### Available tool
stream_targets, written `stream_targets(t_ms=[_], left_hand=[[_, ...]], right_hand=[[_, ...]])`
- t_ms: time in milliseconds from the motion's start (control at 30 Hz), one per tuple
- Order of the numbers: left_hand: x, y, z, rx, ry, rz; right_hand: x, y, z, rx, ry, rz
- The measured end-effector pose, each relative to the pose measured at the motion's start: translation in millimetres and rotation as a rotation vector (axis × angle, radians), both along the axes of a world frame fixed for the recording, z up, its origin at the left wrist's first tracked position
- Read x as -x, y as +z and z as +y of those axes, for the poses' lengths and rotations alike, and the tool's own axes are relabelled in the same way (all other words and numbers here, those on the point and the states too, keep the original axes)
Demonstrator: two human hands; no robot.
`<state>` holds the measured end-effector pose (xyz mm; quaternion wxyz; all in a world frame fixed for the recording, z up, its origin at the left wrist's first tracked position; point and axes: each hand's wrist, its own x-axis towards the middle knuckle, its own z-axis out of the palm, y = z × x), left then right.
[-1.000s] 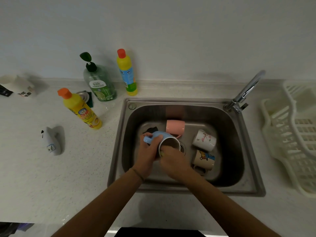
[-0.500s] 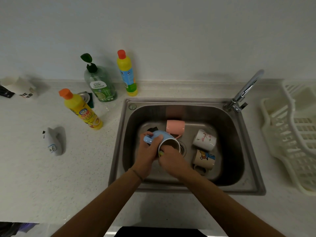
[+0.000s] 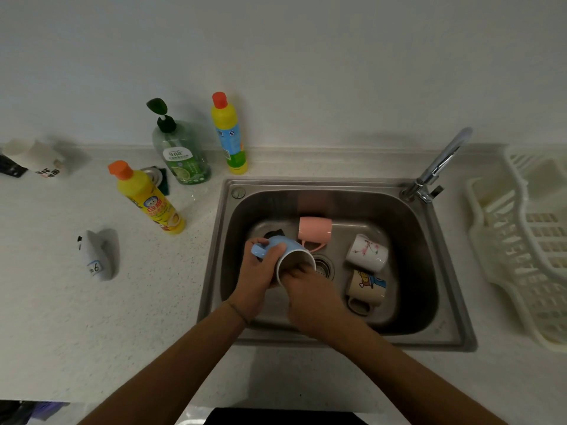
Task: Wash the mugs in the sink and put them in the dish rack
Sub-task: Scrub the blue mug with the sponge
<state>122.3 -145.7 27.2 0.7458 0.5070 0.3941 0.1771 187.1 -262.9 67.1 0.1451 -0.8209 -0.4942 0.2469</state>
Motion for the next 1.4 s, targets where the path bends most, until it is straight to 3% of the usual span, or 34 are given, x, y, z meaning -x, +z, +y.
stream_targets(t_ms=[33, 167, 300, 367, 467, 567, 667, 800, 900, 967, 1000, 1133, 1167, 1300, 1400], left_hand=[[1, 0, 0, -0.009, -0.011, 0.003], [1, -4, -9, 0.018, 0.014, -0.014], [2, 0, -2, 0.021, -0.018, -0.004], [0, 2, -2, 0.01, -0.015, -0.009], [-3, 2, -8, 0.0, 0.017, -0.022], [-3, 3, -2, -0.008, 0.015, -0.012], [0, 5, 2, -0.048, -0.019, -0.001], [-1, 0, -12, -0.022, 0.025, 0.008], [1, -1, -7, -0.024, 0.016, -0.005], [2, 0, -3, -0.034, 0.006, -0.004], [2, 0, -4, -0.042, 0.009, 0.001], [1, 0, -15, -0.039, 0.025, -0.005], [2, 1, -13, -0.032, 0.029, -0.002], [8, 6, -3, -0.055, 0.024, 0.017], [8, 4, -12, -0.08, 0.04, 0.02]], right_hand=[[-2, -4, -2, 0.008, 0.015, -0.038], [-2, 0, 4, -0.105, -0.049, 0.223], [-9, -2, -3, 0.022, 0.07, 0.032], [-9, -2, -3, -0.003, 0.023, 0.01], [-5, 6, 9, -0.1, -0.114, 0.232], [-8, 7, 5, -0.099, -0.122, 0.299], [-7, -7, -3, -0.036, -0.043, 0.088], [-1, -6, 11, -0.098, -0.259, 0.386], [0, -4, -2, -0.069, -0.124, 0.235], [-1, -11, -14, -0.056, 0.004, -0.011], [-1, -15, -15, -0.077, -0.003, -0.046], [17, -7, 0, -0.265, -0.326, 0.34], [17, -8, -2, -0.276, -0.295, 0.335], [1, -21, -19, -0.162, 0.072, -0.086], [21, -12, -3, -0.251, -0.247, 0.157]])
